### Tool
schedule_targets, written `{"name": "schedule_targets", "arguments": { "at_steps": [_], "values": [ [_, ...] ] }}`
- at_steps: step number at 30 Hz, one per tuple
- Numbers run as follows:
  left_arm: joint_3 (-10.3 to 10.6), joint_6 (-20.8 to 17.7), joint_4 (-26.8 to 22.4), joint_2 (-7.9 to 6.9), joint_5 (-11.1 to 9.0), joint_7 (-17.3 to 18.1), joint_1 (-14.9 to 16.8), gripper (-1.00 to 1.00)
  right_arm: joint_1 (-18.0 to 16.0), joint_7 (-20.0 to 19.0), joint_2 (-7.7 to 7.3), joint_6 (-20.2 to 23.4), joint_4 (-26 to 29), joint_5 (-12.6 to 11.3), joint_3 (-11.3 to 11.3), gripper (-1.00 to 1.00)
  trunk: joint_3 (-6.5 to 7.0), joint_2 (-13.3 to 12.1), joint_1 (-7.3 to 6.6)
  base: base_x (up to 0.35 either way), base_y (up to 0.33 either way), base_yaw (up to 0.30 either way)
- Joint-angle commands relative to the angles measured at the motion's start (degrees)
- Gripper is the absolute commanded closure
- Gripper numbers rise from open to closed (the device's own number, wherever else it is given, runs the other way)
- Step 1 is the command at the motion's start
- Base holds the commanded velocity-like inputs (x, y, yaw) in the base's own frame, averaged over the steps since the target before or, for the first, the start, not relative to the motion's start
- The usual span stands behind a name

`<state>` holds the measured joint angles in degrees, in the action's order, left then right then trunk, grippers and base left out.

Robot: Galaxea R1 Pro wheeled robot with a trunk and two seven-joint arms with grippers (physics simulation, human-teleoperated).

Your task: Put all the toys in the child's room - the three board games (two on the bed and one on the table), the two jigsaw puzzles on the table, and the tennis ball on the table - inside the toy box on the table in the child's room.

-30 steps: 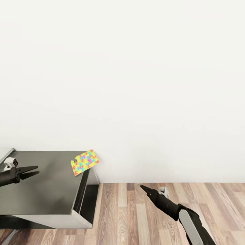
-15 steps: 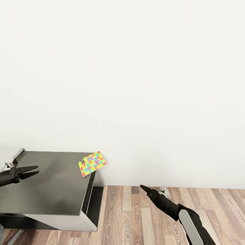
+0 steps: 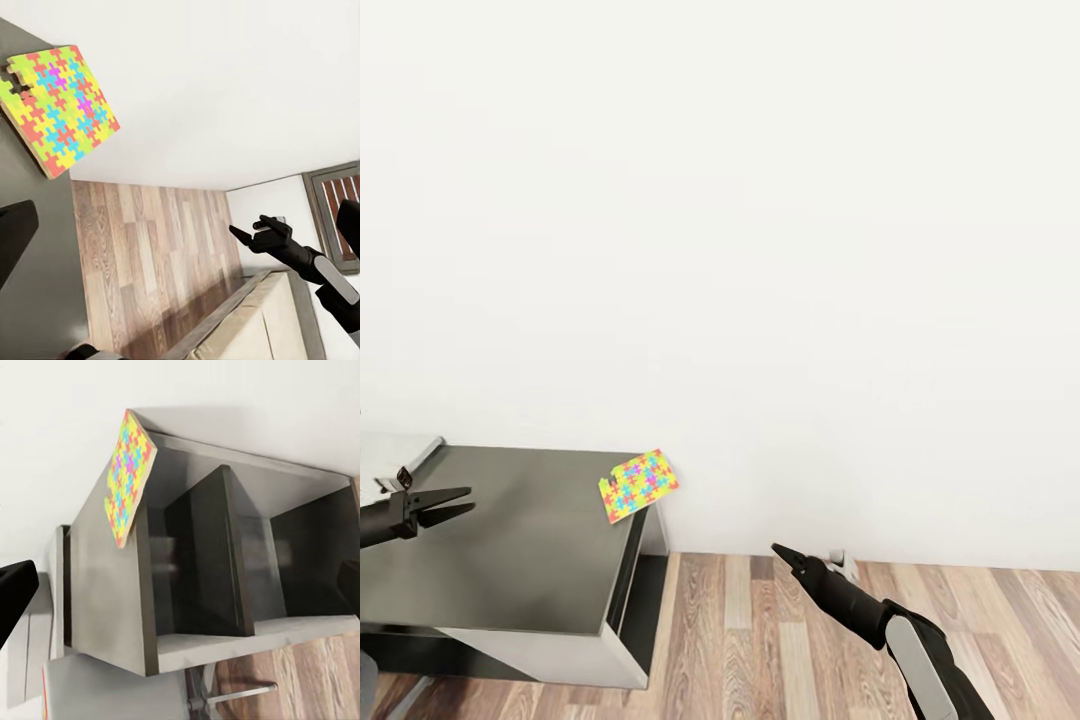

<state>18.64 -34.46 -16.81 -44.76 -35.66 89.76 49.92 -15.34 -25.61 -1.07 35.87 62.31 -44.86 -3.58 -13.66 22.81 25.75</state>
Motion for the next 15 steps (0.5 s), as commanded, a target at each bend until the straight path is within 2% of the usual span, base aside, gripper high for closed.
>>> {"name": "schedule_targets", "arguments": {
  "at_steps": [1,15],
  "values": [
    [0.4,-0.6,0.0,-0.05,-0.3,0.2,0.1,-1.00,0.0,-0.1,0.01,0.4,0.0,-0.2,-0.1,-1.00,-0.02,0.1,0.04,0.000,0.000,0.085],
    [0.4,-0.6,0.0,0.01,-0.2,0.2,0.1,-1.00,0.0,0.0,0.02,0.4,-0.2,-0.2,-0.2,-1.00,1.31,0.1,0.04,0.000,0.000,0.117]
  ]
}}
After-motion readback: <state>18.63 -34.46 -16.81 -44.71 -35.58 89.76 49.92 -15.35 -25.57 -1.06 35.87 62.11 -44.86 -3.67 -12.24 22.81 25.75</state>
